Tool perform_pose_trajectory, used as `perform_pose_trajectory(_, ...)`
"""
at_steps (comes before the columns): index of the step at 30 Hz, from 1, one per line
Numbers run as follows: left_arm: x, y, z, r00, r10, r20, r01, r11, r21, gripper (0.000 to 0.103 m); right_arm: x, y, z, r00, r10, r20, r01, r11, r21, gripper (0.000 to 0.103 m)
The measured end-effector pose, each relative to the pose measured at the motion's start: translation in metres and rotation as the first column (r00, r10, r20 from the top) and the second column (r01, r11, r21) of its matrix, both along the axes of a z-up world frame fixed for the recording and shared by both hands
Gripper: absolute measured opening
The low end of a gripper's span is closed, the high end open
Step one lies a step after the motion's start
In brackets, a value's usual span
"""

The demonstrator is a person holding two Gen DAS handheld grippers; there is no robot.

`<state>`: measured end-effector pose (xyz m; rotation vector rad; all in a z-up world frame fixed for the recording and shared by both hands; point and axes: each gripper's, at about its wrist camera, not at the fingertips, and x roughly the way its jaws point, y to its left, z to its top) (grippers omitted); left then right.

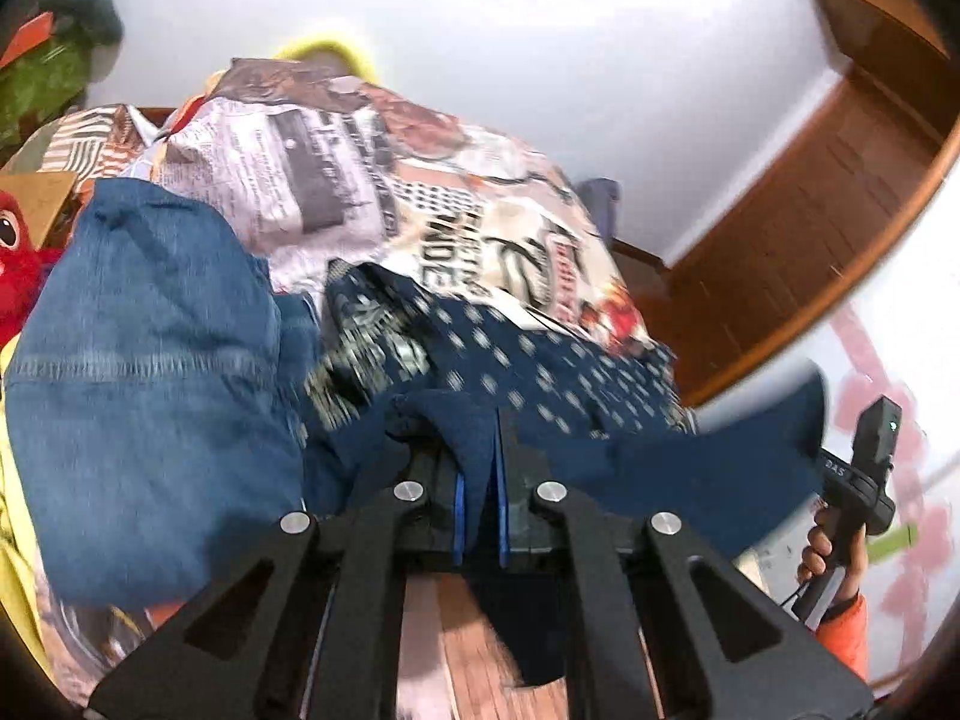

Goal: Fold large clothes

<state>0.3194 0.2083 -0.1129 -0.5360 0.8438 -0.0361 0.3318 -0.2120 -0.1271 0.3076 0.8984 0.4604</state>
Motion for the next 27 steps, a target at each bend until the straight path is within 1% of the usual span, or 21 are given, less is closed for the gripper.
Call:
perform_pose_trajectory(1, 0.013, 0.003, -0.005, 1.000, 0.004, -0.008, -0.004, 1.000, -0.007, 0.007, 0.015, 0.004, -0.005, 1.000, -0.017, 0.003, 0.017, 1.000, -0.014, 0.007)
perform_pose_trajectory(2, 0.022, 0.004, -0.010, 1.000, 0.006, -0.017, -0.006, 1.000, 0.002, 0.007, 0.024, 0.008, -0.008, 1.000, -0.024, 0.002, 0.024, 0.999, -0.026, 0.007)
perform_pose_trajectory(4, 0.042, 0.006, -0.022, 0.999, 0.024, -0.047, -0.021, 0.997, 0.068, 0.007, 0.042, 0.015, -0.019, 0.999, -0.031, -0.014, 0.030, 0.999, -0.046, 0.007)
perform_pose_trajectory(6, 0.060, 0.008, -0.041, 0.995, 0.038, -0.089, -0.028, 0.992, 0.119, 0.007, 0.060, 0.022, -0.034, 0.999, -0.036, -0.036, 0.033, 0.997, -0.073, 0.007)
perform_pose_trajectory(8, 0.072, 0.015, -0.060, 0.991, 0.046, -0.127, -0.029, 0.990, 0.136, 0.007, 0.076, 0.029, -0.054, 0.997, -0.042, -0.069, 0.034, 0.993, -0.115, 0.008)
perform_pose_trajectory(11, 0.084, 0.022, -0.086, 0.984, 0.036, -0.173, -0.015, 0.992, 0.122, 0.010, 0.087, 0.030, -0.073, 0.994, -0.044, -0.104, 0.031, 0.992, -0.126, 0.008)
perform_pose_trajectory(13, 0.086, 0.021, -0.093, 0.984, 0.016, -0.176, 0.006, 0.992, 0.127, 0.010, 0.088, 0.026, -0.079, 0.993, -0.042, -0.111, 0.030, 0.994, -0.105, 0.008)
perform_pose_trajectory(15, 0.085, 0.015, -0.093, 0.981, -0.010, -0.192, 0.039, 0.988, 0.147, 0.010, 0.088, 0.025, -0.078, 0.993, -0.026, -0.117, 0.013, 0.995, -0.103, 0.009)
perform_pose_trajectory(17, 0.084, 0.008, -0.090, 0.977, -0.033, -0.213, 0.073, 0.981, 0.181, 0.010, 0.089, 0.025, -0.075, 0.991, 0.002, -0.131, -0.017, 0.993, -0.117, 0.013)
perform_pose_trajectory(18, 0.082, 0.004, -0.086, 0.974, -0.044, -0.221, 0.090, 0.975, 0.202, 0.010, 0.088, 0.025, -0.073, 0.990, 0.012, -0.142, -0.032, 0.991, -0.134, 0.014)
perform_pose_trajectory(21, 0.075, -0.006, -0.072, 0.970, -0.079, -0.230, 0.138, 0.958, 0.250, 0.016, 0.083, 0.027, -0.062, 0.987, 0.036, -0.156, -0.068, 0.977, -0.204, 0.017)
perform_pose_trajectory(22, 0.071, -0.009, -0.066, 0.970, -0.091, -0.223, 0.149, 0.955, 0.255, 0.024, 0.077, 0.027, -0.055, 0.988, 0.046, -0.145, -0.079, 0.969, -0.235, 0.020)
perform_pose_trajectory(23, 0.067, -0.010, -0.061, 0.971, -0.101, -0.216, 0.156, 0.954, 0.256, 0.038, 0.073, 0.028, -0.051, 0.990, 0.049, -0.135, -0.083, 0.962, -0.259, 0.025)
perform_pose_trajectory(24, 0.060, -0.013, -0.053, 0.973, -0.113, -0.202, 0.164, 0.952, 0.257, 0.046, 0.069, 0.027, -0.046, 0.991, 0.047, -0.125, -0.082, 0.954, -0.288, 0.029)
perform_pose_trajectory(25, 0.054, -0.016, -0.046, 0.976, -0.120, -0.183, 0.166, 0.949, 0.268, 0.055, 0.063, 0.026, -0.041, 0.993, 0.043, -0.109, -0.076, 0.946, -0.316, 0.039)
perform_pose_trajectory(26, 0.048, -0.019, -0.040, 0.978, -0.122, -0.167, 0.166, 0.945, 0.282, 0.055, 0.056, 0.025, -0.035, 0.995, 0.043, -0.088, -0.071, 0.937, -0.342, 0.045)
perform_pose_trajectory(27, 0.042, -0.023, -0.033, 0.980, -0.129, -0.153, 0.171, 0.938, 0.302, 0.055, 0.048, 0.024, -0.029, 0.996, 0.051, -0.067, -0.071, 0.933, -0.352, 0.046)
